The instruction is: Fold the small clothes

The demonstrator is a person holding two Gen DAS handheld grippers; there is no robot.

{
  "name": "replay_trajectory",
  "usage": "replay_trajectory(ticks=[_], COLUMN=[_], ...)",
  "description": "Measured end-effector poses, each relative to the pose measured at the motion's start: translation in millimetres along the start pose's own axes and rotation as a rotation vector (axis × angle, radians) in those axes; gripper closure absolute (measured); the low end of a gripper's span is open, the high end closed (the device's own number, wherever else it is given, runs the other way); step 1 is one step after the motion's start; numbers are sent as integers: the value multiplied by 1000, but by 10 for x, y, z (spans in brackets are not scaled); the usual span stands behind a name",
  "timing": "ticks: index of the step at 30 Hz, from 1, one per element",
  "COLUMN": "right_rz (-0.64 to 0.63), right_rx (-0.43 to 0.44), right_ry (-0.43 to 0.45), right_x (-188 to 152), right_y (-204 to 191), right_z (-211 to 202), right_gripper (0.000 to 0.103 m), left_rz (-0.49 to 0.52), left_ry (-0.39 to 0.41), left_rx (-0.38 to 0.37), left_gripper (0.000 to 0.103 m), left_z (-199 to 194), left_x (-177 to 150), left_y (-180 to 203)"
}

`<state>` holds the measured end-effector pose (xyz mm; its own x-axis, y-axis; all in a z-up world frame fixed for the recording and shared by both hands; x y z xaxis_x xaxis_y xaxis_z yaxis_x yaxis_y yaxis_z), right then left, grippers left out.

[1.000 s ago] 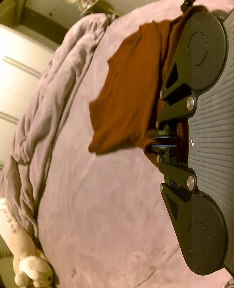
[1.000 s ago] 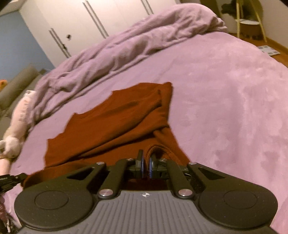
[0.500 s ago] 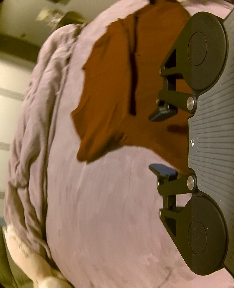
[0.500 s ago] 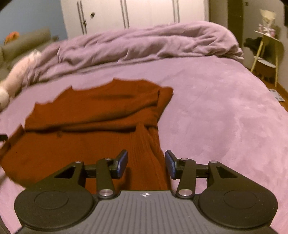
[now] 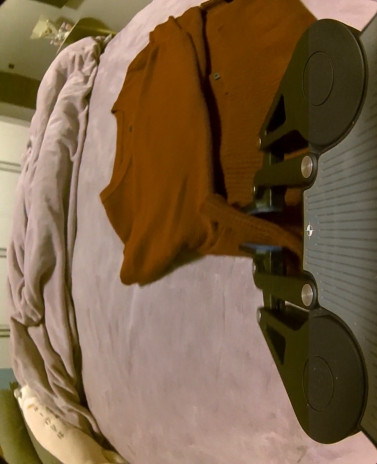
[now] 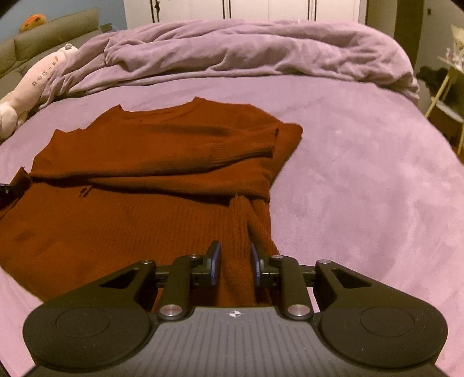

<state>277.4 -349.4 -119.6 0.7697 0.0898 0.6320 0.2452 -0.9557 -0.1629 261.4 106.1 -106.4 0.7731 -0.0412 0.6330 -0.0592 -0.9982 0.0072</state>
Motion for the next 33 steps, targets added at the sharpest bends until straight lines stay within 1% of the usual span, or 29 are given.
replay_trajectory(ticks=[1, 3, 5, 8, 9, 10, 11, 12, 14, 15, 16, 17, 18, 19, 21, 22, 25, 27, 28, 29, 30, 33], right_rz=[3, -4, -19, -14, -12, -5, 2, 4, -5, -12, -26, -43, -57, -73, -109, -114, -96, -94, -90, -83, -67, -18], right_rx=[7, 25, 30, 21, 15, 17, 18, 19, 27, 25, 19, 10, 5, -6, -31, -34, -11, -6, -13, -30, -51, -82], right_ry=[-2, -4, 3, 1, 0, -2, -6, -10, -11, -11, -7, 2, 9, 14, 38, 62, 141, 207, 231, 260, 287, 316], right_x=[5, 23, 43, 61, 68, 77, 89, 103, 127, 128, 124, 117, 108, 99, 109, 133, 280, 436, 509, 601, 680, 874], right_y=[-4, -33, -69, -65, -56, -52, -51, -56, -74, -85, -92, -112, -137, -165, -222, -241, -244, -224, -206, -177, -145, -55], right_z=[7, 23, 29, 80, 102, 120, 136, 146, 158, 170, 179, 186, 194, 193, 144, 78, -167, -329, -361, -370, -360, -186], right_gripper=[82, 82, 85, 85, 85, 85, 84, 84, 84, 84, 86, 89, 96, 97, 97, 98, 98, 98, 98, 98, 98, 98], left_rz=[-6, -4, 1, -20, -16, -3, 8, 19, 45, 59, 72, 84, 94, 95, 79, 71, 30, 29, 35, 34, 24, -34], left_ry=[2, 13, 25, 8, 3, -5, -12, -17, -26, -31, -40, -43, -43, -35, -8, 15, 108, 189, 227, 261, 276, 267], left_rx=[-11, -20, -35, -91, -89, -83, -88, -98, -105, -100, -90, -69, -49, -39, -19, -21, -79, -95, -85, -61, -45, -13], left_gripper=[91, 92, 92, 91, 88, 81, 79, 76, 76, 77, 81, 85, 92, 94, 95, 95, 95, 95, 95, 95, 95, 95], left_z=[-16, -75, -124, -108, -82, -47, -19, -2, 41, 68, 98, 128, 140, 121, 10, -85, -453, -632, -663, -659, -617, -339], left_x=[15, 37, 57, 73, 71, 62, 47, 33, -1, -13, -29, -36, -30, -7, 58, 109, 364, 601, 706, 801, 882, 1052], left_y=[2, 9, 41, 70, 80, 98, 127, 168, 230, 258, 279, 290, 290, 284, 252, 235, 183, 154, 146, 128, 108, 37])
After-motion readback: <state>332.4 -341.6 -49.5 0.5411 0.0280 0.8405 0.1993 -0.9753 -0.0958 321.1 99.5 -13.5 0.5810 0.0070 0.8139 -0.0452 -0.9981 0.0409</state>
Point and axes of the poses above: each gripper's, at about its wrist camera, not at the fingertips, and z roughly the way its jaws point, y to its right, x to its top, the point moved 7 cm from there along z, roughly the way its jaws point, and after that the axes turned 5 degrees about x, right-handed, at the moved point
